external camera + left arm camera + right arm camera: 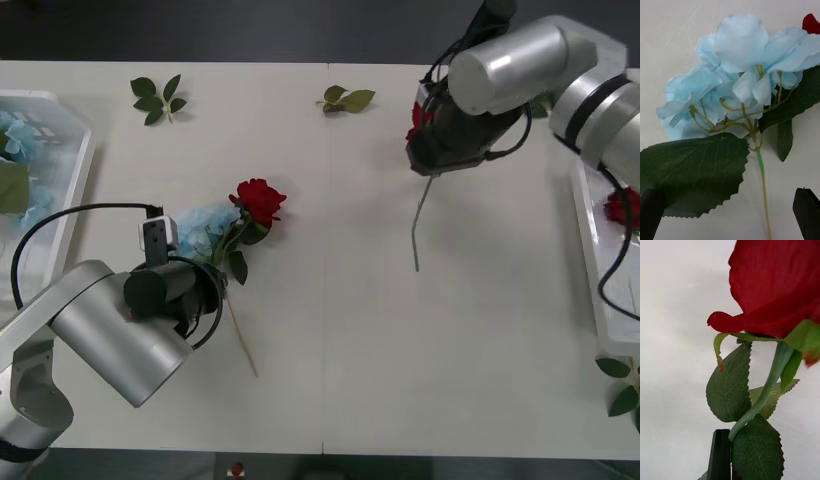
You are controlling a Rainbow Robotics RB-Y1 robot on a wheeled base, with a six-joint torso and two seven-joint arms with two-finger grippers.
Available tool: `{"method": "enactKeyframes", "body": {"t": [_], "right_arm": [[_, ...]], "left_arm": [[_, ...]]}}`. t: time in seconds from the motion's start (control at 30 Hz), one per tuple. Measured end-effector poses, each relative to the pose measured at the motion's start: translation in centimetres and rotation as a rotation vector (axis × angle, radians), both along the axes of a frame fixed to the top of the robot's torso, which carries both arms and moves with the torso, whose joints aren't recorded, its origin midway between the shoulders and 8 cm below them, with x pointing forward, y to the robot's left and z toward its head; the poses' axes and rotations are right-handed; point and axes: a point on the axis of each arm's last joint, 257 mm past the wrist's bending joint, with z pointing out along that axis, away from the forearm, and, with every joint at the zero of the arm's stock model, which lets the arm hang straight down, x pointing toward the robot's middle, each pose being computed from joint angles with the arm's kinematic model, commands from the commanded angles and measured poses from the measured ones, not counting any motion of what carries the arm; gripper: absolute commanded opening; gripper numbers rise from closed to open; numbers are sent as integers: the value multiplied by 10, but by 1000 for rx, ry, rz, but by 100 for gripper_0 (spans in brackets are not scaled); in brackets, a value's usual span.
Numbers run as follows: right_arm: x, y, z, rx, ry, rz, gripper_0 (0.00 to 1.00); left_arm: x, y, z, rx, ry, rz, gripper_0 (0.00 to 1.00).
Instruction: Put the red flowers into the right box and the blue flowers into the left box
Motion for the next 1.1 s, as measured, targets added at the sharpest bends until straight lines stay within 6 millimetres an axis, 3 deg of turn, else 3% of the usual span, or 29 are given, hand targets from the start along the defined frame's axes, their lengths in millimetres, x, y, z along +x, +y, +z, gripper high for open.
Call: {"method": "enactKeyframes", "body": {"t": [0.17,0.4,0.5,0.67,0.7,0.77,0.83,0.9,1.1], "right_arm": [[-15,-90,62,-104,2,86,0],[-52,-214,125,-174,-20,-41,0],[-75,-263,131,-244,1,-93,0],[-106,-326,112,-348,73,-174,0],[-107,-335,109,-361,74,-186,0],[-106,-349,100,-374,71,-209,0],[-100,-362,92,-382,59,-236,0],[-90,-376,85,-409,41,-265,0],[-72,-395,53,-446,41,-311,0]], "left_arm": [[20,1,2,-20,-27,50,100],[50,9,-11,13,-71,64,100],[59,17,-21,31,-86,63,100],[65,31,-34,65,-92,69,100],[66,33,-36,71,-93,70,95],[66,35,-37,75,-92,71,49],[66,35,-37,75,-92,71,14],[66,35,-37,75,-92,71,0],[65,33,-39,68,-87,70,0]]}}
